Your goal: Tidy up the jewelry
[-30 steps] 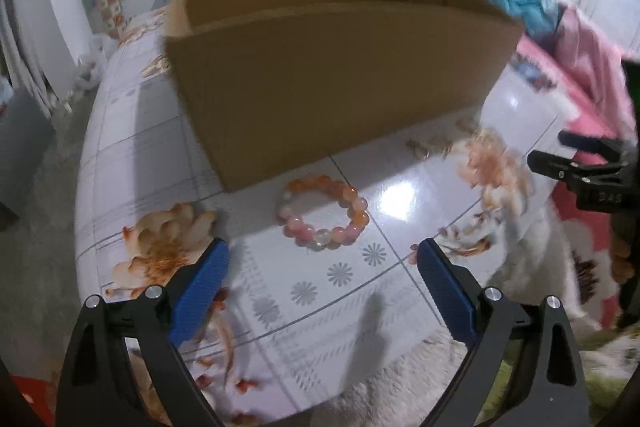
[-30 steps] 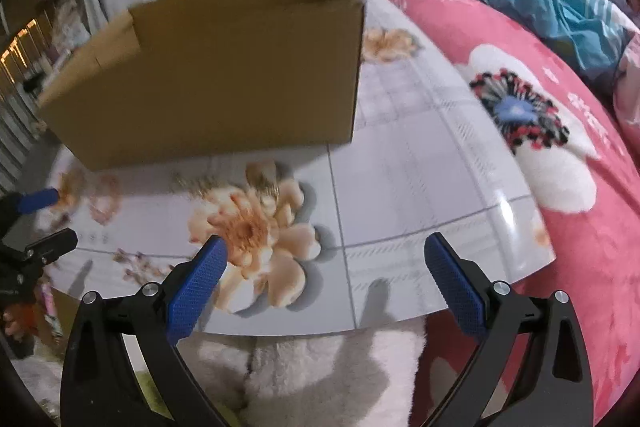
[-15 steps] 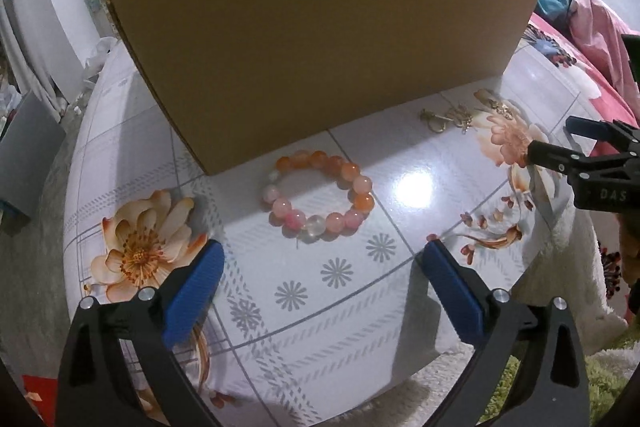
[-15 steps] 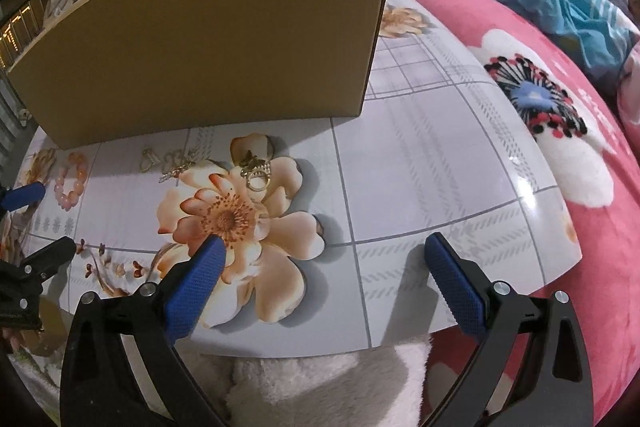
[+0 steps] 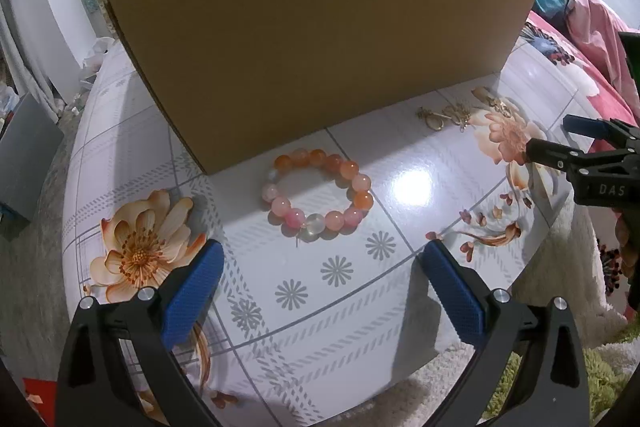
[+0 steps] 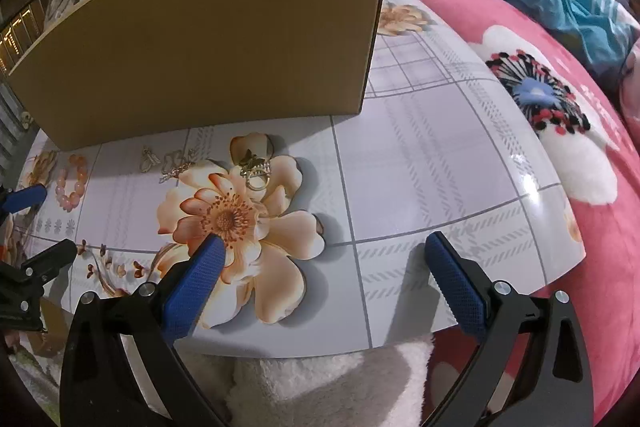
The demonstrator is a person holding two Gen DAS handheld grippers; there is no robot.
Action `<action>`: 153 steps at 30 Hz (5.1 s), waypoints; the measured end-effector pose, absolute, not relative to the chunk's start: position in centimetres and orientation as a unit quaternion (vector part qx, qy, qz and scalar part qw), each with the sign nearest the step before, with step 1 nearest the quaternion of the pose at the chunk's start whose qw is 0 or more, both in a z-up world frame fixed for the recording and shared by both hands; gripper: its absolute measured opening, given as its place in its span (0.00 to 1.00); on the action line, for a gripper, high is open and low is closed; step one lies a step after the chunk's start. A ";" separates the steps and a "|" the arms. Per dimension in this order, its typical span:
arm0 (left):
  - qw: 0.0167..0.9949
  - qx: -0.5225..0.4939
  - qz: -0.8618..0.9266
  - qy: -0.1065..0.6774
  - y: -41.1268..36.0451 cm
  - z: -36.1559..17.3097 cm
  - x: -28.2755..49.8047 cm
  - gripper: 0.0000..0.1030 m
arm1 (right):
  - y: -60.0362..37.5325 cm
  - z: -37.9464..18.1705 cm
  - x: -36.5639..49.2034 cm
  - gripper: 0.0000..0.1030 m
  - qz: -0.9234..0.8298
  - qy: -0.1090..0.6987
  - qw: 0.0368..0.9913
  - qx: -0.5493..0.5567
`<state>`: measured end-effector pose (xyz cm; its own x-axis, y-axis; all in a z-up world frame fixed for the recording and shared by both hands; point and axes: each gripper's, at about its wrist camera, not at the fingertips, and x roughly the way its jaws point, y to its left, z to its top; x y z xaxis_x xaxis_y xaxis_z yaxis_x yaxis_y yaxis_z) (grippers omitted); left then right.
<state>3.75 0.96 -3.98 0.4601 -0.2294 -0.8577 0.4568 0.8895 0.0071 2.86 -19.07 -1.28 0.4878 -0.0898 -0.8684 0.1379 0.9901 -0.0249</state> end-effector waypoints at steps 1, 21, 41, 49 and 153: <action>0.847 0.118 -0.203 0.476 0.9 -4.0 3.7 0.95 | -19.1 -1.3 2.9 0.92 -0.068 0.503 0.861 0.026; 0.870 0.129 -0.289 0.379 -2.0 0.2 1.8 0.86 | -23.3 0.8 1.6 0.92 -0.058 0.435 0.895 0.081; 0.830 0.167 -0.329 0.417 -8.1 -1.4 6.5 0.38 | -20.6 0.3 3.6 0.60 0.058 0.415 0.899 0.129; 0.822 0.170 -0.320 0.438 -8.8 -2.5 7.5 0.27 | -20.4 0.0 3.3 0.59 0.062 0.417 0.896 0.138; 0.858 0.123 -0.309 0.390 -2.6 -0.8 4.7 0.10 | -10.4 0.1 9.0 0.02 0.144 0.463 0.874 -0.043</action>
<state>4.74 -2.60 -0.84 0.5038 -0.4348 -0.7464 0.6272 0.7783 -0.0299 9.00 -10.35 0.14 0.5298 0.2112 -0.8214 -0.2913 0.9549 0.0576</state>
